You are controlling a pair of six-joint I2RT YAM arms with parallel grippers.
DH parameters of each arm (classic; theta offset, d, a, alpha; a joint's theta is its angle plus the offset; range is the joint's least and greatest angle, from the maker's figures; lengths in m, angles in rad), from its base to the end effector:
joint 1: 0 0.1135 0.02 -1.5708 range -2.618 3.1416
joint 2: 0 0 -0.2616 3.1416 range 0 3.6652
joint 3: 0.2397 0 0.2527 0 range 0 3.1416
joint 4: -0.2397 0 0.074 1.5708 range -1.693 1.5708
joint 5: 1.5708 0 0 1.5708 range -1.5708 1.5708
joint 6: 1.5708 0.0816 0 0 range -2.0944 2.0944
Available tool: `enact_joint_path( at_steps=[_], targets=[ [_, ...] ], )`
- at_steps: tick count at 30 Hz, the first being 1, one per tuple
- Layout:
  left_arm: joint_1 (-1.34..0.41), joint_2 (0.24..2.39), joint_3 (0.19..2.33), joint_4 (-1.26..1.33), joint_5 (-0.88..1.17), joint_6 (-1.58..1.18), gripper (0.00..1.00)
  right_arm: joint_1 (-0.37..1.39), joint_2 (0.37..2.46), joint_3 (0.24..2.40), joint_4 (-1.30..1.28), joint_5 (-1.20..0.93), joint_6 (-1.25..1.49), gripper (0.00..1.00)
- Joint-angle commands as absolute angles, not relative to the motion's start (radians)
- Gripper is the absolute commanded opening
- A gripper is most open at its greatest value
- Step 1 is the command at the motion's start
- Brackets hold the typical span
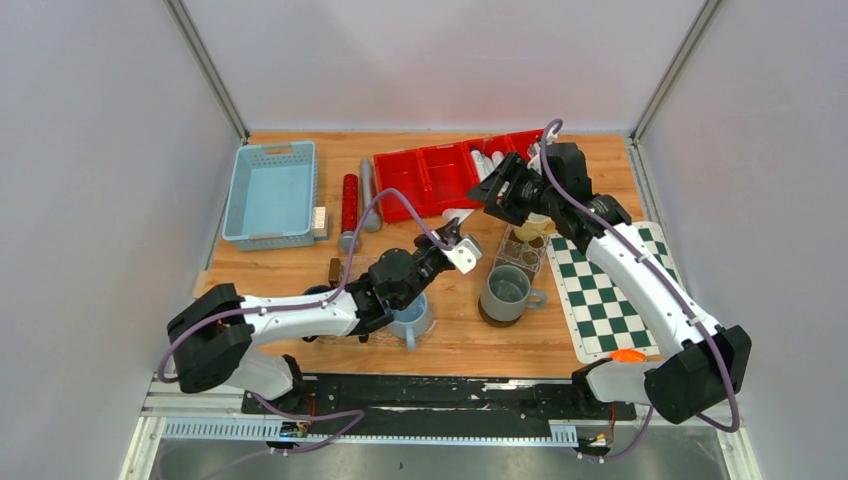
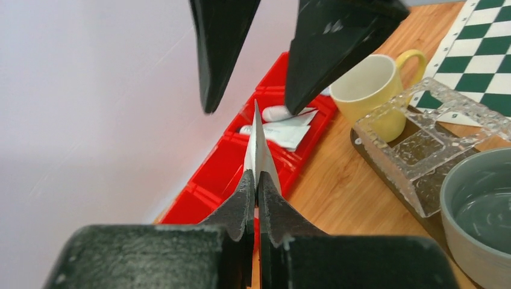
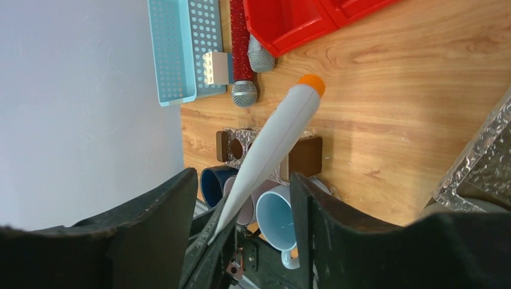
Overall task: Prepare toiletry sets of a toothbrush and toothpaste on the tray
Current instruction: Place the toothpaste in the toothpaste holder.
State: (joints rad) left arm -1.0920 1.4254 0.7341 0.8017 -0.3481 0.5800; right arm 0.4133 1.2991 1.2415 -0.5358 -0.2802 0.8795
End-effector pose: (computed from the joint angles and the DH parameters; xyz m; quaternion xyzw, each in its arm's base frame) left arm 0.1902 -0.3060 0.2787 0.4009 0.5362 -0.0741 0.7391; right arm 0.2883 0.1511 0.3260 0.1382 0.8658 0.3784 0.2968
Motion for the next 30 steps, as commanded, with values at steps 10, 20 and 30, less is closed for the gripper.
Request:
enact_joint_path(
  at_steps=[10,20,30],
  targets=[
    [-1.008,1.135,0.836,0.256,-0.621,0.198,0.0,0.396,1.119,1.201,-0.385,-0.183,0.745,0.9],
    [-0.918,0.969,0.865,-0.097,-0.881,-0.086,0.0,0.393,0.977,1.037,-0.295,-0.02,0.717,0.99],
    [-0.905,0.85,0.812,-0.211,-0.94,-0.255,0.0,0.39,0.964,1.0,-0.275,0.029,0.698,1.0]
  ],
)
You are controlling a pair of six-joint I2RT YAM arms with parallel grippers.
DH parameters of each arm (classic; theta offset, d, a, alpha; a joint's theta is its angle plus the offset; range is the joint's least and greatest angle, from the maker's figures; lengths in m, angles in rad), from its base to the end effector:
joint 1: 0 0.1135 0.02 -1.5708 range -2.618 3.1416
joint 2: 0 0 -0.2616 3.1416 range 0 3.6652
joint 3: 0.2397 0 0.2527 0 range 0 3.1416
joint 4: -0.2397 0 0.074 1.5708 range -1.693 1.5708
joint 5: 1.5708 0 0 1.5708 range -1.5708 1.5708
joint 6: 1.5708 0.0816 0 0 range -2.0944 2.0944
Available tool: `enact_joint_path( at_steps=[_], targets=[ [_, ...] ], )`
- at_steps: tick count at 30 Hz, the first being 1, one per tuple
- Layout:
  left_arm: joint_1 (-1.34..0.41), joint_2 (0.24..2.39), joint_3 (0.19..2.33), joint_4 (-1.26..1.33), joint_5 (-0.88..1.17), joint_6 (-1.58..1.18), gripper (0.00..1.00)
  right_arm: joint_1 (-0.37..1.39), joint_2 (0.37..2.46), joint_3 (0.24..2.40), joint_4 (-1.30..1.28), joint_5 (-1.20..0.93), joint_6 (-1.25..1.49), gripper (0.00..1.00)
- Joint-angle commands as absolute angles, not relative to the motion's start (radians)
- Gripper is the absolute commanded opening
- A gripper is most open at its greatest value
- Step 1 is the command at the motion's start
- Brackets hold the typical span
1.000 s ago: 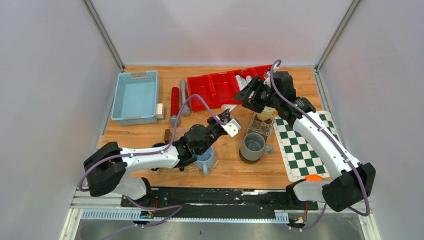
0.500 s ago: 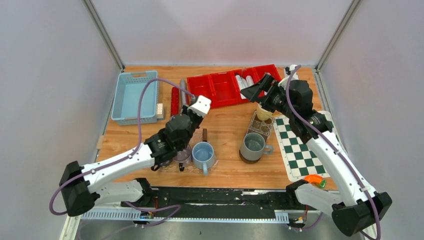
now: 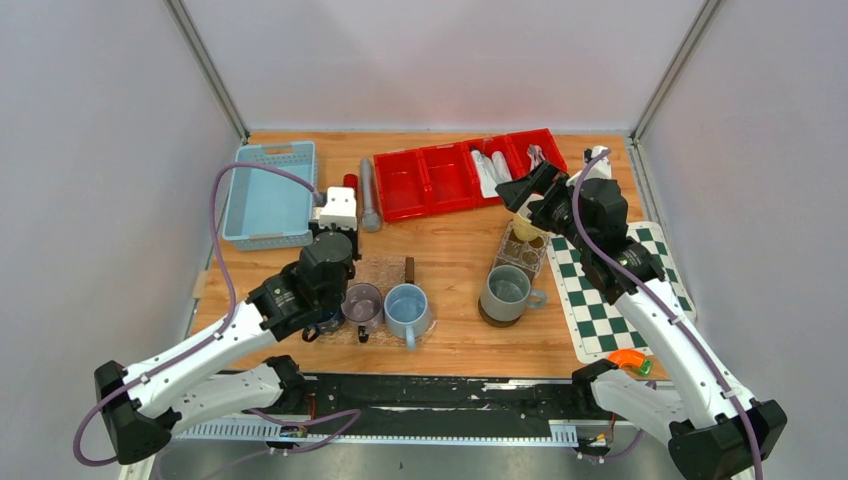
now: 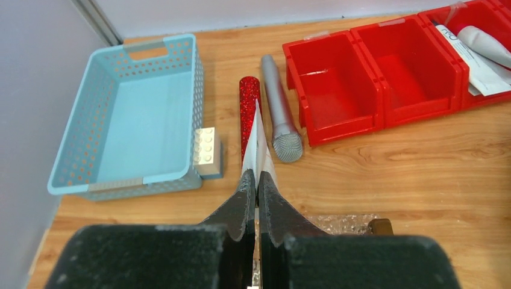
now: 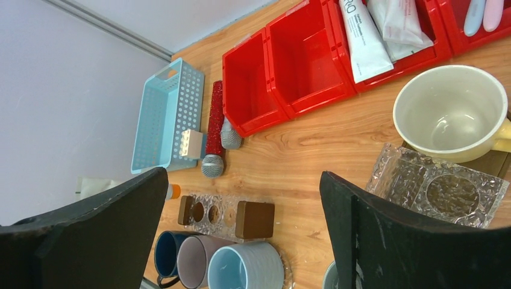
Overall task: Prepare toiletry sets of a toothbrush and toothpaste on the tray
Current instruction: Place the toothpaste in the toothpaste holder.
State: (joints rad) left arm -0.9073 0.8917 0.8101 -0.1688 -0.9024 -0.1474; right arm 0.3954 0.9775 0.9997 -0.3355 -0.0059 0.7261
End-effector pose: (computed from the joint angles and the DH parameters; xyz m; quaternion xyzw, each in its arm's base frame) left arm 0.1896 -0.1386 0.3260 0.0153 0.7593 0.0199 0.6503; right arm 0.2452 0.1028 0.3479 0.1314 0.7980 0.3148 0.4968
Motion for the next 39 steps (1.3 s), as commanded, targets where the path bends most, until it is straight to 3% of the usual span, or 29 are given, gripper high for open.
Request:
enact_joint_path(
  at_steps=[1,16,39],
  targets=[
    [-0.904,0.845,0.813,-0.218,-0.935,-0.27,0.0,0.39,0.967,1.0,-0.275,0.027,0.698,1.0],
    [-0.905,0.737,0.753,-0.31,-0.823,-0.36,0.0,0.387,0.997,0.986,-0.258,0.017,0.699,1.0],
    [-0.904,0.639,0.549,-0.119,-0.823,-0.24,0.0,0.384,1.036,0.986,-0.243,-0.059,0.701,1.0]
  ],
)
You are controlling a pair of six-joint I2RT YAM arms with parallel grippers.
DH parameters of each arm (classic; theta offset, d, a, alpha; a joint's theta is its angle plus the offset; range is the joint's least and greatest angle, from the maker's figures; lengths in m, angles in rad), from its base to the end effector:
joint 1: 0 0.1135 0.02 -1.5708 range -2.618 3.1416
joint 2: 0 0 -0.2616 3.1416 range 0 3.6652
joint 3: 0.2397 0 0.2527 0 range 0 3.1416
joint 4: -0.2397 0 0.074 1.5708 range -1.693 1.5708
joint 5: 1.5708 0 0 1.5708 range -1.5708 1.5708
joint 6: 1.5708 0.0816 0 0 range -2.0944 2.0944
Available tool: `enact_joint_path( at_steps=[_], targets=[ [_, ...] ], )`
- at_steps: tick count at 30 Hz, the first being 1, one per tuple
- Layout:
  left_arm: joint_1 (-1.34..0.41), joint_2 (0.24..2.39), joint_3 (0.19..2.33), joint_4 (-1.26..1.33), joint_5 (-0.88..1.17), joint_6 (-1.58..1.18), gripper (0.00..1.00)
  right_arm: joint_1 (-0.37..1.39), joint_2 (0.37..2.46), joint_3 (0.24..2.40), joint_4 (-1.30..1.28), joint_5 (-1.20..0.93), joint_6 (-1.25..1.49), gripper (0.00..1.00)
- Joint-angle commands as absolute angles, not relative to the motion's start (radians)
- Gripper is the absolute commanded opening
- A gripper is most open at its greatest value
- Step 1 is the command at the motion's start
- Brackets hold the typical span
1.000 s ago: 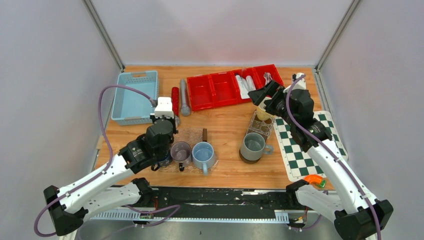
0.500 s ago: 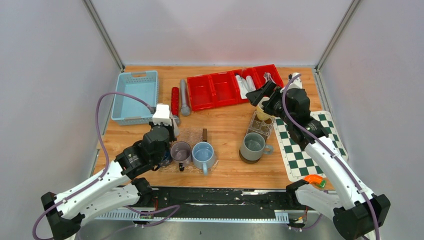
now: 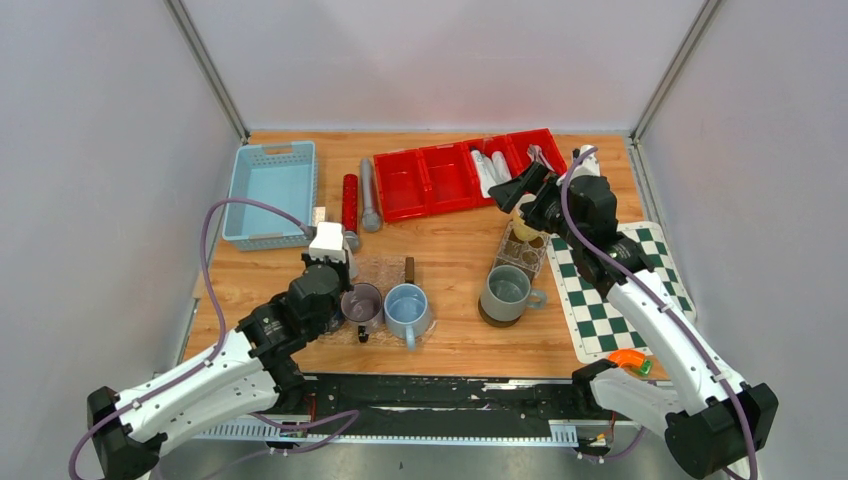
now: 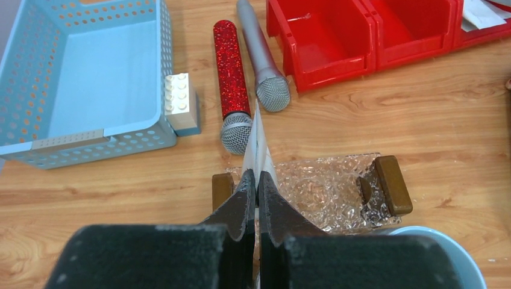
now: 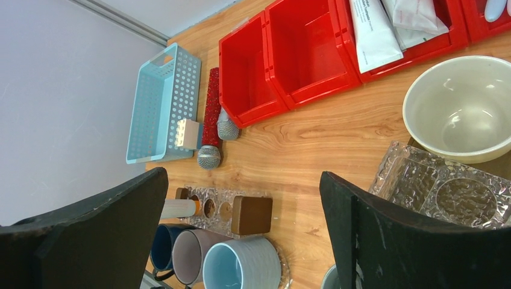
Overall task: Prepare toiletry sets of a toothbrush and toothpaste on the tray
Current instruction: Place the toothpaste in the toothpaste holder.
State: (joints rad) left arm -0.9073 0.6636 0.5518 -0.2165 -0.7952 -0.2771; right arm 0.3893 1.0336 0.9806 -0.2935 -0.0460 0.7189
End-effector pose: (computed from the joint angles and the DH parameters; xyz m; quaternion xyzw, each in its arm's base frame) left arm 0.1621 -0.1128 0.2646 0.0181 0.7827 -0.0383 0.6210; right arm 0.2583 0.1100 0.3323 0.1212 0.8093 0.3183 0.4786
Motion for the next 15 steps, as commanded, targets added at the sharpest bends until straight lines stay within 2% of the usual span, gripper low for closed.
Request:
enact_joint_path(
  at_steps=[1,15],
  targets=[
    [-0.904,0.637,0.547,-0.119,-0.823,-0.237,0.0,0.384,1.035,0.985,-0.242,-0.06,0.701,1.0],
    [-0.905,0.641,0.46,-0.057,-0.799,-0.282,0.0,0.381,1.051,0.975,-0.235,-0.079,0.7,1.0]
  ],
)
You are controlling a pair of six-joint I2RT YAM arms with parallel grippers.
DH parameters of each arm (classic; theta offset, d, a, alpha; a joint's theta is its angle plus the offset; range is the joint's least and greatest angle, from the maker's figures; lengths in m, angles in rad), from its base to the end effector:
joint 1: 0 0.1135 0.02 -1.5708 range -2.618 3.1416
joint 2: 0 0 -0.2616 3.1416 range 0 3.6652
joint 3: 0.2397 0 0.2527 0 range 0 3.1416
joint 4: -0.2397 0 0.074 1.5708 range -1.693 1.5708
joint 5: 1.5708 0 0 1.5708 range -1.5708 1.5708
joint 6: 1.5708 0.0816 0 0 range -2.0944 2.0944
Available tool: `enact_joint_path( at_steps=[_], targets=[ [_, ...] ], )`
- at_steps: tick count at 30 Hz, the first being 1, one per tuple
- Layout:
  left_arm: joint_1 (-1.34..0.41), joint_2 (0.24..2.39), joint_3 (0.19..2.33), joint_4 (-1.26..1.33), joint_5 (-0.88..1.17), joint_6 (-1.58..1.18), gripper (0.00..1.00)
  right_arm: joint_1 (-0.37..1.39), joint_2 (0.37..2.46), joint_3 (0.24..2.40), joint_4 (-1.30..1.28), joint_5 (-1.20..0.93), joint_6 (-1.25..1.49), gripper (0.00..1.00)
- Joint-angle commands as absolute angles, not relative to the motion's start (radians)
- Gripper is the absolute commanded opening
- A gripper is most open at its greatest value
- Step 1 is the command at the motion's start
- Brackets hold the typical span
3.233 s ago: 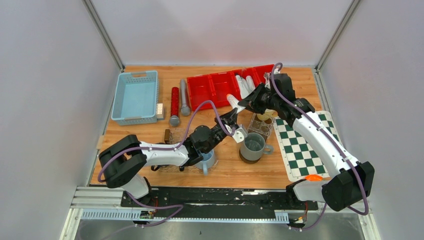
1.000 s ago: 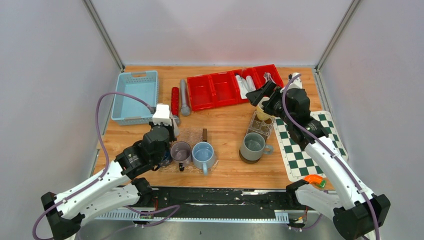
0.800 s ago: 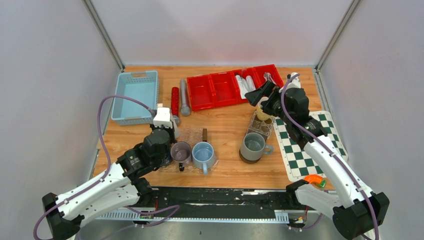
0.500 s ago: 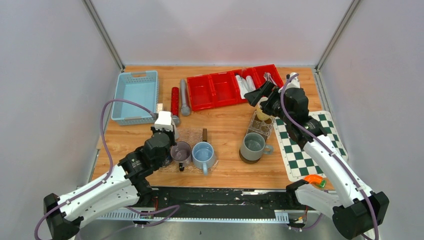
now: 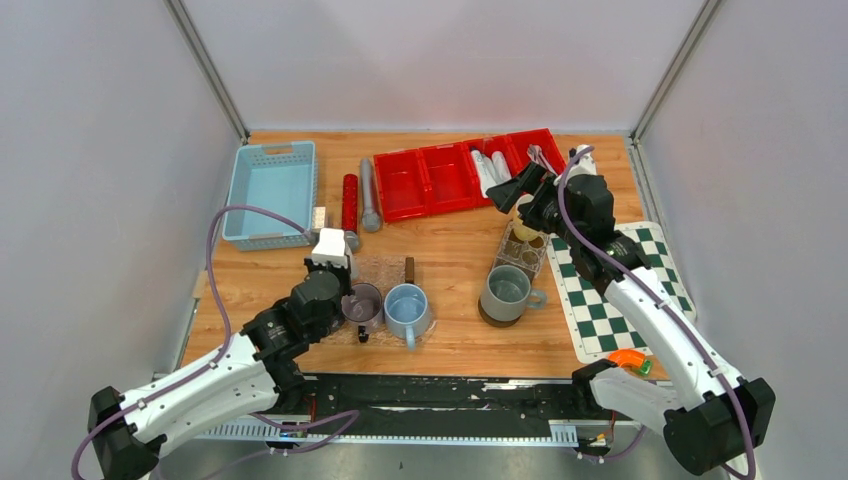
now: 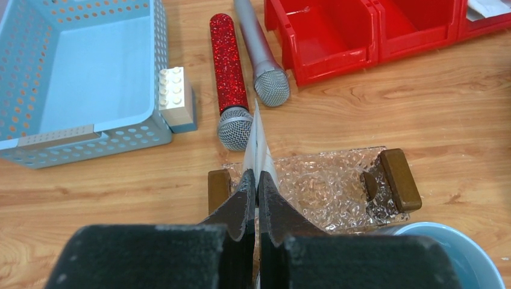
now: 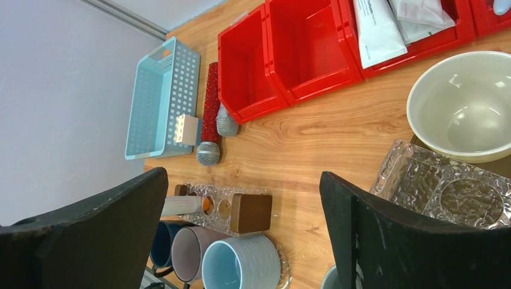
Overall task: Prepare toiletry sets of a toothbrush and toothpaste on the tray
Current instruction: Place the toothpaste in the toothpaste holder.
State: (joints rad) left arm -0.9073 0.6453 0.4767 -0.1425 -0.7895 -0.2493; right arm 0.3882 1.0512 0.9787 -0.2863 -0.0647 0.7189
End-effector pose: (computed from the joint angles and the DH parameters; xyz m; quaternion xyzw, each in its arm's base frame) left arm 0.1616 -0.1126 0.2485 0.0267 0.7791 -0.0370 0.6252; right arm 0.2616 0.1127 0.3280 0.1171 0.8133 0.3219 0.4703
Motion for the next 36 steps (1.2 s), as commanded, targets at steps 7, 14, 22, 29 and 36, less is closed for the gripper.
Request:
enact_joint_path(
  at_steps=[7,14,22,29,36],
  targets=[
    [-0.904,0.644,0.417,-0.041,-0.797,-0.307,0.0,0.377,1.058,0.967,-0.226,-0.09,0.699,1.0],
    [-0.905,0.647,0.381,-0.027,-0.802,-0.325,0.03,0.374,1.072,0.962,-0.221,-0.103,0.7,1.0],
    [-0.904,0.638,0.364,-0.032,-0.809,-0.351,0.14,0.368,1.08,0.957,-0.219,-0.11,0.698,1.0],
    [-0.904,0.597,0.382,-0.061,-0.825,-0.349,0.52,0.362,1.081,0.959,-0.219,-0.11,0.684,1.0],
    [-0.905,0.558,0.442,-0.099,-0.856,-0.299,0.81,0.349,1.094,0.99,-0.226,-0.093,0.646,1.0]
  ],
)
